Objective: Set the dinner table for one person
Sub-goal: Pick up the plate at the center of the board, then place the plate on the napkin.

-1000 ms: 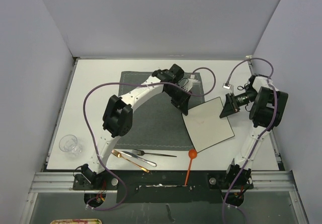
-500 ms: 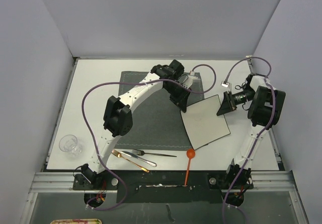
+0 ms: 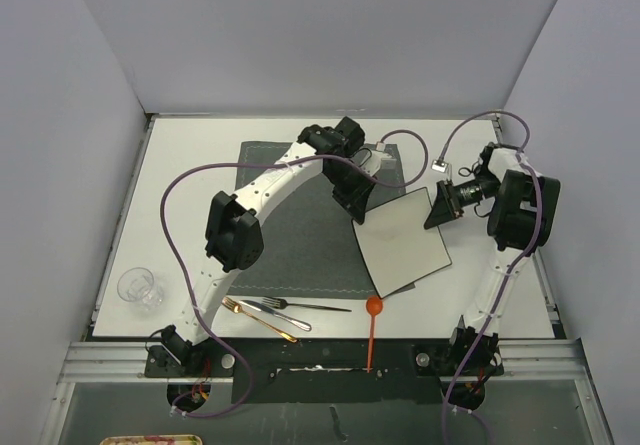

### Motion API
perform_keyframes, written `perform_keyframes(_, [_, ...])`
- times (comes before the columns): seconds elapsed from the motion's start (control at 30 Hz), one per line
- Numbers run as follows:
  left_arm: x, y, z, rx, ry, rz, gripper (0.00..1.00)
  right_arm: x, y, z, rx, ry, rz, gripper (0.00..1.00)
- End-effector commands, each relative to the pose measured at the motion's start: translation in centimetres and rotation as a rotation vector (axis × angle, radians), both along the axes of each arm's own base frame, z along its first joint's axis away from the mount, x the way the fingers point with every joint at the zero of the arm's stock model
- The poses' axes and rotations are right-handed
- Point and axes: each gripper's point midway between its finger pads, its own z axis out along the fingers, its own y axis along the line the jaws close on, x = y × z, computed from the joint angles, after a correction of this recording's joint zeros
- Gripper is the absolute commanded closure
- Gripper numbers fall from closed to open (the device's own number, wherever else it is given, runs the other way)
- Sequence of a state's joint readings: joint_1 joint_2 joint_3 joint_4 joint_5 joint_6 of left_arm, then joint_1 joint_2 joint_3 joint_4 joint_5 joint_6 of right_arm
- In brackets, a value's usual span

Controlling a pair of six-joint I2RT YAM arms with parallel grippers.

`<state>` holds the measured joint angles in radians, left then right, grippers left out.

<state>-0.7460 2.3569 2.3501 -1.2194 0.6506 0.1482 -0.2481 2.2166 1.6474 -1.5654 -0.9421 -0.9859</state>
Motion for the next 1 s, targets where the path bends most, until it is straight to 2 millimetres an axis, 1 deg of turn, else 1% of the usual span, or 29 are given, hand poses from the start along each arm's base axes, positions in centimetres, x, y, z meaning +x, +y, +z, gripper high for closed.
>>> perform_keyframes(0.0, [-2.7, -4.6, 6.8, -0.294, -0.098, -0.18, 1.0, 0.5, 5.9, 7.8, 0.188, 0.061, -0.083, 1.0])
perform_keyframes(0.3, [-2.2, -3.5, 9.0, -0.297, -0.166, -0.171, 1.0, 1.1, 7.7, 9.9, 0.154, 0.008, -0.032, 1.0])
perform_keyframes(0.43, [-1.9, -3.1, 10.2, -0.307, -0.193, -0.162, 1.0, 1.0, 8.3, 10.6, 0.136, -0.009, -0.008, 1.0])
perform_keyframes(0.53, [-1.9, -2.9, 10.8, -0.308, -0.204, -0.163, 1.0, 0.8, 8.3, 10.9, 0.128, -0.016, -0.005, 1.0])
perform_keyframes(0.73, [-1.7, -2.6, 11.0, -0.306, -0.201, -0.158, 1.0, 0.4, 8.3, 11.7, 0.126, -0.035, -0.008, 1.0])
perform_keyframes(0.97, [-0.7, -1.8, 12.1, -0.305, -0.227, -0.134, 1.0, 0.4, 8.4, 12.2, 0.126, -0.044, -0.009, 1.0])
